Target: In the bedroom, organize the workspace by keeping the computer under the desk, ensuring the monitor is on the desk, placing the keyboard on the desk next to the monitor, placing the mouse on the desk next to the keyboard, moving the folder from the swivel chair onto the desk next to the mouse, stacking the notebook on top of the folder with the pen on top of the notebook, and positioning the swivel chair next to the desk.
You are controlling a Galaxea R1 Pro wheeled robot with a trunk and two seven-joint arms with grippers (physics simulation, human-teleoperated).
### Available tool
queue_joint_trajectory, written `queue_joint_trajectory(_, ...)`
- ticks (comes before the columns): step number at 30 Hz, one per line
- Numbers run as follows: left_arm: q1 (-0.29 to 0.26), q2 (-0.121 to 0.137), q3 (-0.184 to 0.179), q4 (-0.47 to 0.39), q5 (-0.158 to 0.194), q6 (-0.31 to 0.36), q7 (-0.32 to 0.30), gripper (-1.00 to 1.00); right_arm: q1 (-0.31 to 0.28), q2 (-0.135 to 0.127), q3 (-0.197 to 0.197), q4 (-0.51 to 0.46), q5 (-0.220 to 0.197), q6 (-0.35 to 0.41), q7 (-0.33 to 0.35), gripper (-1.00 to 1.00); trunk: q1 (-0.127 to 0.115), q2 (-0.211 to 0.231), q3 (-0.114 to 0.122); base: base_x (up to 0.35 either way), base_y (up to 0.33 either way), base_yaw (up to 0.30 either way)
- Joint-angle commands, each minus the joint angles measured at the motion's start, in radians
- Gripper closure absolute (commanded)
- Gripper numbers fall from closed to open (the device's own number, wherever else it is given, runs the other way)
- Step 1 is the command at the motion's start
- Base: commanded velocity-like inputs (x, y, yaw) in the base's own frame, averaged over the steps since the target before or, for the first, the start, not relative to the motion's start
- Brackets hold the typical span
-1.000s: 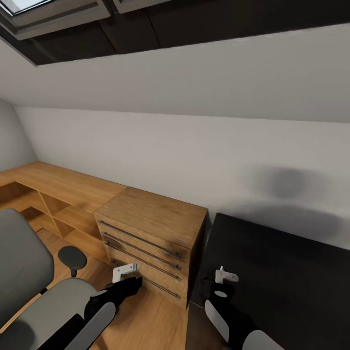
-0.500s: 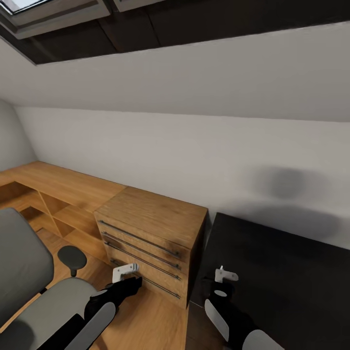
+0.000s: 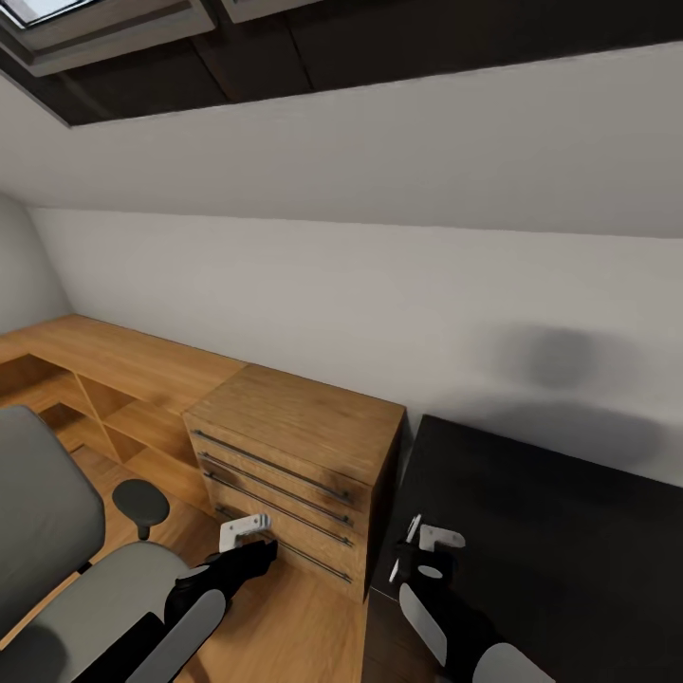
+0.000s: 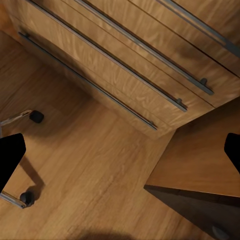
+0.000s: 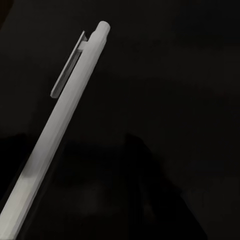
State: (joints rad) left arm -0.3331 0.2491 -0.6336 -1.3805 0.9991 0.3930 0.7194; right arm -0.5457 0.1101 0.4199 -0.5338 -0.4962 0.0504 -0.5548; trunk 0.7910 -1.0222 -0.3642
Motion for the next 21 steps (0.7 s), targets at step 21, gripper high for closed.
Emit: queue_joint_trajectory(21,-0.001,0.001,-0.001,-0.002,0.007,0.001,0.008,-1.00,0.000,0.000,0.005,0.003,-0.069,0.019,-0.014,1.00,0.000,-0.001,-0.001,0.000,0.000,0.000)
